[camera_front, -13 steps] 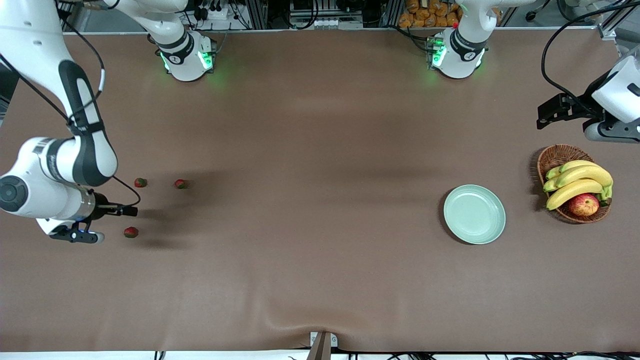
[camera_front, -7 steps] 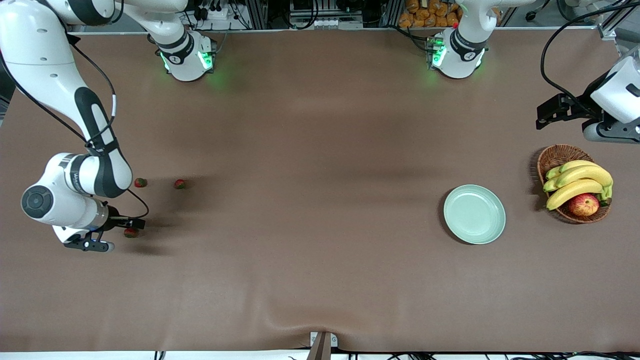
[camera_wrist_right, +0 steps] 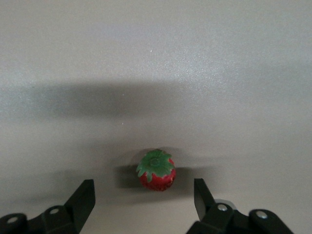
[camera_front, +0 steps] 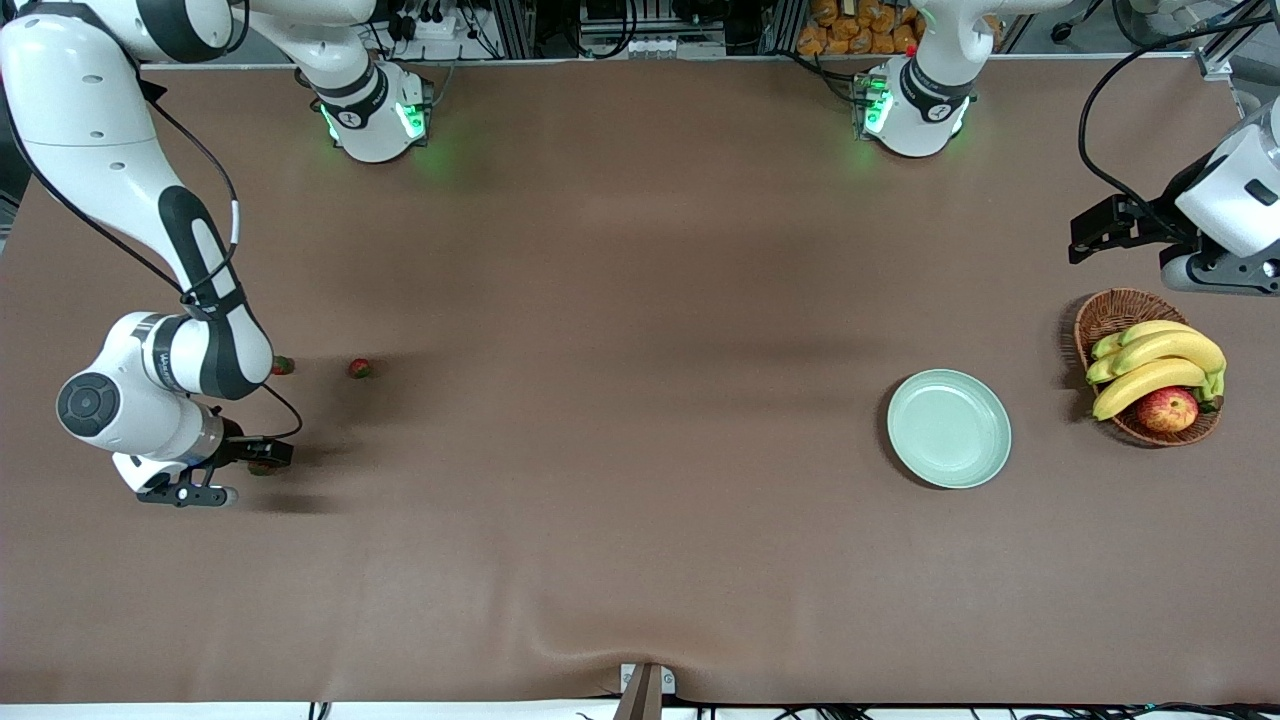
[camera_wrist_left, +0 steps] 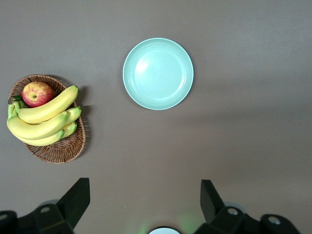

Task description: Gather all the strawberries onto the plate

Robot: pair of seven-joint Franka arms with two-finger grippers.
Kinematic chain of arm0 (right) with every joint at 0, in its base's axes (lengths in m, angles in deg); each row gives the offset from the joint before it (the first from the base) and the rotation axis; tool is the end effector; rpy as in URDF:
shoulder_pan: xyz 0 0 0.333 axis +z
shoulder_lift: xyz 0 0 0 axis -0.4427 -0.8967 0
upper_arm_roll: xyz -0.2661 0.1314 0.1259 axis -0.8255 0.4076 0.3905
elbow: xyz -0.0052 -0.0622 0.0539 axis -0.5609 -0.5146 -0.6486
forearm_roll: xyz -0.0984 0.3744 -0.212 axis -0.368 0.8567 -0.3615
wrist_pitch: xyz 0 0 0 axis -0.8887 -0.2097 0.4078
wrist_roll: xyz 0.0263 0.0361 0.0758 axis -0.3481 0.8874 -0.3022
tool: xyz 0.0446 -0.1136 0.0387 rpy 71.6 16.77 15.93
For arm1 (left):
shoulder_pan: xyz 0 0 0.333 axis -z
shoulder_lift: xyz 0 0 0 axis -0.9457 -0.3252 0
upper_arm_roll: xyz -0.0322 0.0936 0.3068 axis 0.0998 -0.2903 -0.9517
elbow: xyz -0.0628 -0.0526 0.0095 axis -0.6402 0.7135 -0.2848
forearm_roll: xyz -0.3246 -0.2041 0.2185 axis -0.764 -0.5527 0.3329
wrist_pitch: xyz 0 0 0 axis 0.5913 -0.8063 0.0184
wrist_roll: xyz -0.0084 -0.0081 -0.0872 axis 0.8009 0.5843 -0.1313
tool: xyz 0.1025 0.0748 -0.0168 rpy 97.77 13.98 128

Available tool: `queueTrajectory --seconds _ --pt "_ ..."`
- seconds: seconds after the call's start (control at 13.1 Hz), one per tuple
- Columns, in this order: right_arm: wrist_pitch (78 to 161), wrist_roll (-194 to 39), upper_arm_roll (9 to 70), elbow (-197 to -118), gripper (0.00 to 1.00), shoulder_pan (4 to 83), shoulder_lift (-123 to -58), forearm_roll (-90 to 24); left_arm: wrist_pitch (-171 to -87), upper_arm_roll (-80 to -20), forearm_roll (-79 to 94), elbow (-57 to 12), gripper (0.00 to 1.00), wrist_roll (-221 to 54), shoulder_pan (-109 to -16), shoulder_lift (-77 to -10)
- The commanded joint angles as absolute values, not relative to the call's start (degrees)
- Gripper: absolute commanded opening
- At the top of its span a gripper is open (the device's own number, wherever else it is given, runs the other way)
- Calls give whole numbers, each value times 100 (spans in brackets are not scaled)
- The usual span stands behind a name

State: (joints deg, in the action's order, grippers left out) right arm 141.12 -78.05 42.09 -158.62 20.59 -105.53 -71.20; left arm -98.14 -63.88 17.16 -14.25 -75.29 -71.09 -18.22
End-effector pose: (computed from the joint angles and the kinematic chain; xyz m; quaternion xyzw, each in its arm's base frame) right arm 0.6961 -0.1015 0.1386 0.9995 -0.0235 -0.0090 0.0209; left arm 0.5948 -0.0412 0.5937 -0.9978 0.0504 0.0427 0.0068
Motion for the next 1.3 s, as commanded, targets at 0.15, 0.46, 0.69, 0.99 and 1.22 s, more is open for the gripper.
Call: queueTrajectory --seconds 0.15,0.46,0.69,0.99,1.22 --pt "14128 -7482 4259 -15783 71 1960 -10612 -7124 -9751 -6394 1743 -1249 100 -7458 -7129 -1981" --pt "14180 -7464 4259 -15783 60 1960 -10691 -7124 -9795 -6351 1656 -1170 100 -7458 -7076 -1885" --pt "14207 -7455 4259 -15774 51 1916 -10762 -7124 -9812 -6158 1673 -941 100 -7527 -7050 -1858" --pt "14198 -7359 4259 -15748 22 1916 -10753 -7116 -9777 -6192 1708 -932 100 -7563 -7181 -1744" --pt "14137 -7376 4285 -15617 5 1968 -10692 -7063 -9830 -6192 1647 -914 100 -7572 -7278 -1744"
